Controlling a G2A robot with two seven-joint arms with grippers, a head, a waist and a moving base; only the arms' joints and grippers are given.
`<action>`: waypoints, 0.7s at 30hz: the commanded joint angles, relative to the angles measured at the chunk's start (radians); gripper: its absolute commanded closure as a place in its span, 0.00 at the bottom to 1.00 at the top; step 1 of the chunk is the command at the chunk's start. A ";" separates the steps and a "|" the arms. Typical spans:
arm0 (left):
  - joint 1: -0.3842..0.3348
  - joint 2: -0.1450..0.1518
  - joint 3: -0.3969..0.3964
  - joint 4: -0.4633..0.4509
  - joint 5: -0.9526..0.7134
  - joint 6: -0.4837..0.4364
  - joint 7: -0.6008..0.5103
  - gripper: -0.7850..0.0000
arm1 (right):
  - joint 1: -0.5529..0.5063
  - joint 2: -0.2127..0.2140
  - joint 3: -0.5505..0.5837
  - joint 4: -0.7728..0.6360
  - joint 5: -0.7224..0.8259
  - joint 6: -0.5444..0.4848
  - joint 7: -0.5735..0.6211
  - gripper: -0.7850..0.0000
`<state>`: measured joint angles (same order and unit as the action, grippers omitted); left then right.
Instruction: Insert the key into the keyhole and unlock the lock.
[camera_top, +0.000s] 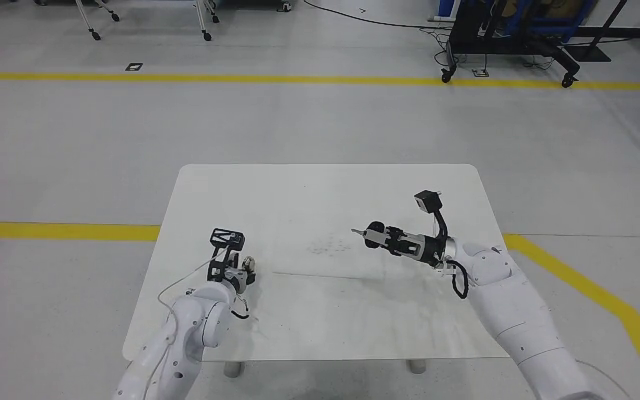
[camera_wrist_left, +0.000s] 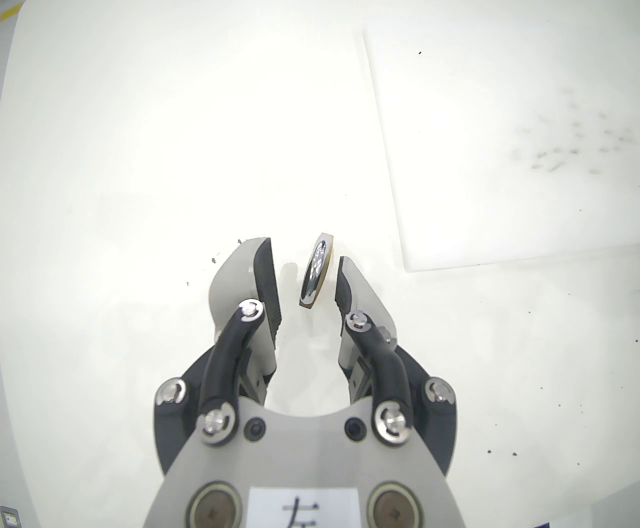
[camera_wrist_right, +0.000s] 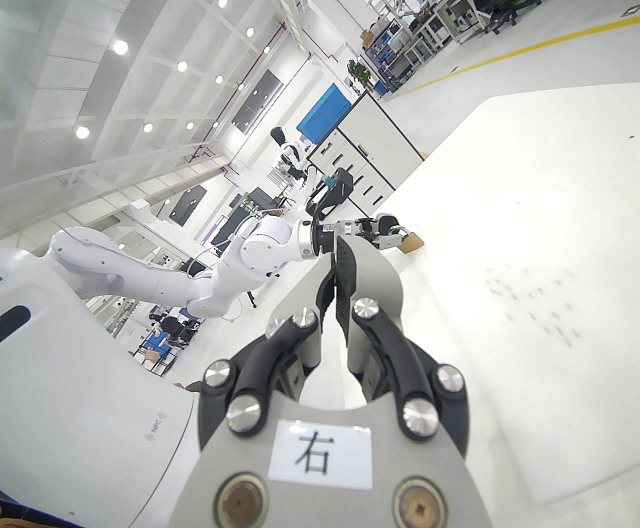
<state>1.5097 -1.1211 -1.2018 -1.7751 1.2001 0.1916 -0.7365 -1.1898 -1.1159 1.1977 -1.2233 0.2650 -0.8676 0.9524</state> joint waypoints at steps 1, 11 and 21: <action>0.002 -0.001 -0.003 -0.003 0.000 0.000 0.003 0.70 | 0.000 0.000 0.000 0.000 0.000 0.000 0.000 1.00; -0.011 -0.007 0.000 0.010 0.018 -0.008 -0.019 1.00 | 0.000 0.000 0.000 0.000 0.000 0.000 0.000 1.00; -0.030 -0.015 -0.002 0.015 -0.010 -0.022 -0.002 1.00 | 0.000 0.000 0.000 0.000 0.000 0.000 0.000 1.00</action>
<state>1.4802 -1.1355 -1.2009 -1.7589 1.2034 0.1738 -0.7489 -1.1898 -1.1159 1.1977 -1.2233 0.2650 -0.8676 0.9524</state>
